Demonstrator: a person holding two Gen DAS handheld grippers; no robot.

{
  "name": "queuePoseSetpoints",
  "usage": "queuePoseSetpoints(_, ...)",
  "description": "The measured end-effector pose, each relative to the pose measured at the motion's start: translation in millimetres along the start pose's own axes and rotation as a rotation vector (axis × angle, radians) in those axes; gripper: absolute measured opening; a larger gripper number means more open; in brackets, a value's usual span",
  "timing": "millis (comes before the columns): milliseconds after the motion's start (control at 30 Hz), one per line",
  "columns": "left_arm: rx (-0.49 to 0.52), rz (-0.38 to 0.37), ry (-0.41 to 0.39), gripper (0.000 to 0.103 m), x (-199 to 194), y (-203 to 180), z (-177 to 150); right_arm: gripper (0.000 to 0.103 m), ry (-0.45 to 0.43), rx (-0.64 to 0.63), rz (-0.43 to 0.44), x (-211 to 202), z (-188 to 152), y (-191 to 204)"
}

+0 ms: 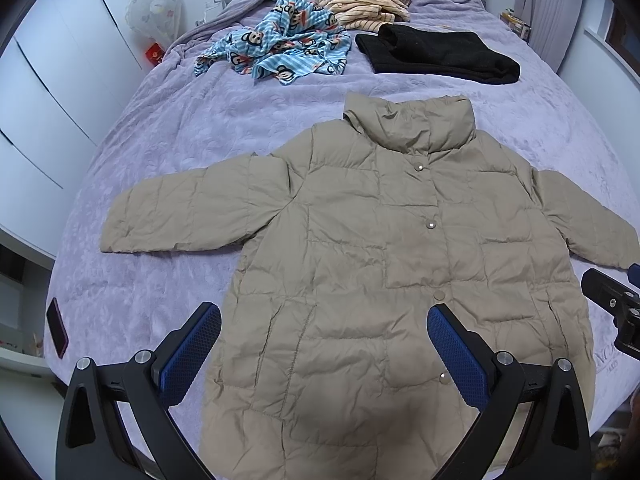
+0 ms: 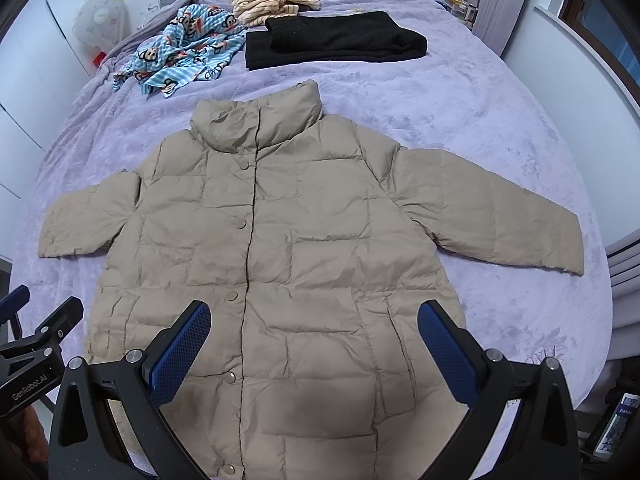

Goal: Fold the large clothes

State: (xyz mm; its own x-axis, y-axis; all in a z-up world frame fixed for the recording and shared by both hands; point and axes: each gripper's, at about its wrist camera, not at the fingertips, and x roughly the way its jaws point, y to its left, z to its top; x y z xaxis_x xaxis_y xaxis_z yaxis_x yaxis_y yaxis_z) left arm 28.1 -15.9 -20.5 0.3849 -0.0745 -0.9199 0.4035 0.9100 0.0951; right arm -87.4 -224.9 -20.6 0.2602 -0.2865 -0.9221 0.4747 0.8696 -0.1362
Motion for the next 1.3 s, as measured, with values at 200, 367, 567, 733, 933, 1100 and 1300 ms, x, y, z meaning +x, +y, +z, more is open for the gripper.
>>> queuePoseSetpoints(200, -0.104, -0.155, 0.02, 0.103, 10, 32, -1, 0.103, 0.045, 0.032, 0.097, 8, -1, -4)
queuePoseSetpoints(367, -0.285, -0.212, 0.013, 0.103, 48, 111, 0, 0.103, 0.096, 0.023, 0.185, 25, -6, 9)
queuePoseSetpoints(567, -0.501, -0.236, 0.039, 0.103, 141, 220, -5, 0.103, 0.231, -0.025, 0.389, 76, -19, 66)
queuePoseSetpoints(733, -0.606, -0.271, 0.035, 0.103, 219, 279, -1, 0.103, 0.303, -0.083, 0.464, 121, -33, 132)
queuePoseSetpoints(933, -0.731, -0.289, -0.018, 0.092, 273, 329, 23, 0.103, 0.307, -0.003, 0.509, 165, -26, 159)
queuePoseSetpoints(1100, -0.73, -0.352, -0.074, 0.008, 288, 348, 58, 0.103, 0.196, 0.031, 0.5, 171, 7, 172)
queuePoseSetpoints(1300, -0.583, -0.298, -0.199, 0.008, 234, 337, 81, 0.008, 0.171, 0.043, 0.607, 196, 44, 211)
